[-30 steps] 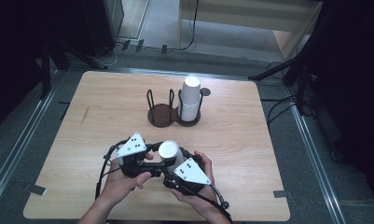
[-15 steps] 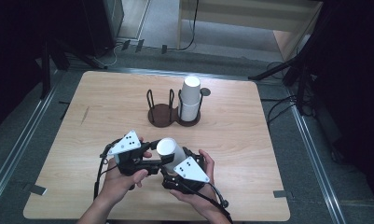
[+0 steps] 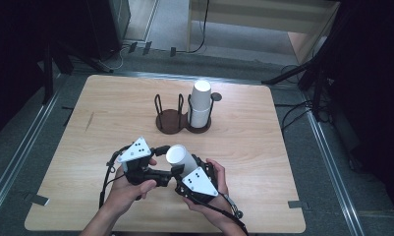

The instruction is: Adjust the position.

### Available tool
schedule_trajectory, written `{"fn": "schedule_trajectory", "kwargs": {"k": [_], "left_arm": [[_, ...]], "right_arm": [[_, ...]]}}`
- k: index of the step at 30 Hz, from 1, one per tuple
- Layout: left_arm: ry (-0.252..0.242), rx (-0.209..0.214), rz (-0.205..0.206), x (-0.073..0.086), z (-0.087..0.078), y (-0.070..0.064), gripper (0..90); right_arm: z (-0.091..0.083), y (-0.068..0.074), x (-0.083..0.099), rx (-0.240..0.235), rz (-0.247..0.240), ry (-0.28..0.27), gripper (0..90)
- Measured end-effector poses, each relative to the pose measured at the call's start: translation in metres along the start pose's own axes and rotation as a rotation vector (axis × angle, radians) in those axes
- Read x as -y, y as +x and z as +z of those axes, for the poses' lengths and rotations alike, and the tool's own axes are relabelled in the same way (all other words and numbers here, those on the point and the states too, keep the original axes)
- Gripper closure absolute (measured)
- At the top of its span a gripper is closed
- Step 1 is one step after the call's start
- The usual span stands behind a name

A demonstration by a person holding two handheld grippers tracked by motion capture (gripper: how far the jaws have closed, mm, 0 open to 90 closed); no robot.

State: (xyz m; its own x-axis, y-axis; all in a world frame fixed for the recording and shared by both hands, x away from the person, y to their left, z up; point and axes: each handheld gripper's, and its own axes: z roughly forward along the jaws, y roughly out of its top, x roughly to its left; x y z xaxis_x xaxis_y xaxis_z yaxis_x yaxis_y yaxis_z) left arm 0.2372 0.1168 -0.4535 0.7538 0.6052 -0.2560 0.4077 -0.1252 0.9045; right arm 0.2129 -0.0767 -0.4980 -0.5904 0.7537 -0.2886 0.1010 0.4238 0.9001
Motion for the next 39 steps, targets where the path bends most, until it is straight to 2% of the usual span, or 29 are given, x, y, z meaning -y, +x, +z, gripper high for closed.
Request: {"fn": "schedule_trajectory", "kwargs": {"k": [1, 3, 8, 13, 17, 20, 26, 27, 29, 31, 34, 37, 39], "left_arm": [[0.015, -0.007, 0.001, 0.0, 0.001, -0.001, 10.8], [0.03, -0.007, -0.019, -0.001, 0.002, -0.001, 3.5], [0.027, 0.016, -0.037, -0.003, 0.0, 0.001, 2.6], [0.061, 0.033, -0.016, -0.002, 0.003, -0.001, 4.1], [0.081, 0.042, -0.015, -0.001, 0.006, -0.003, 5.9], [0.088, 0.054, -0.018, 0.0, 0.007, -0.003, 7.5], [0.11, 0.069, -0.014, 0.002, 0.009, -0.002, 14.9], [0.111, 0.072, -0.012, 0.002, 0.009, -0.002, 17.1], [0.101, 0.079, -0.007, 0.002, 0.008, -0.003, 27.7], [0.098, 0.086, -0.002, 0.003, 0.007, -0.003, 29.8], [0.081, 0.103, -0.01, 0.003, 0.006, -0.001, 32.7], [0.066, 0.084, -0.003, 0.003, 0.004, 0.002, 34.1], [0.039, 0.072, -0.015, 0.003, 0.003, 0.005, 34.4]], "right_arm": [[-0.001, -0.001, 0.0, 0.012, -0.021, -0.004, 30.8], [-0.003, -0.003, -0.002, 0.05, -0.102, -0.013, 31.0], [-0.007, -0.007, -0.002, 0.111, -0.274, -0.019, 31.1], [-0.006, -0.004, 0.003, 0.177, -0.479, -0.004, 31.0], [-0.006, 0.0, 0.005, 0.202, -0.559, -0.001, 31.1], [-0.006, 0.003, 0.008, 0.201, -0.634, -0.001, 31.0], [-0.005, 0.007, 0.009, 0.192, -0.66, -0.016, 30.9], [-0.005, 0.007, 0.009, 0.189, -0.669, -0.02, 30.8], [-0.006, 0.008, 0.01, 0.186, -0.682, -0.025, 29.3], [-0.005, 0.009, 0.01, 0.188, -0.682, -0.023, 25.1], [-0.007, 0.007, 0.008, 0.169, -0.652, -0.023, 18.3], [-0.009, 0.005, 0.006, 0.15, -0.621, -0.03, 12.6], [-0.011, 0.002, 0.004, 0.151, -0.591, -0.043, 12.0]]}}
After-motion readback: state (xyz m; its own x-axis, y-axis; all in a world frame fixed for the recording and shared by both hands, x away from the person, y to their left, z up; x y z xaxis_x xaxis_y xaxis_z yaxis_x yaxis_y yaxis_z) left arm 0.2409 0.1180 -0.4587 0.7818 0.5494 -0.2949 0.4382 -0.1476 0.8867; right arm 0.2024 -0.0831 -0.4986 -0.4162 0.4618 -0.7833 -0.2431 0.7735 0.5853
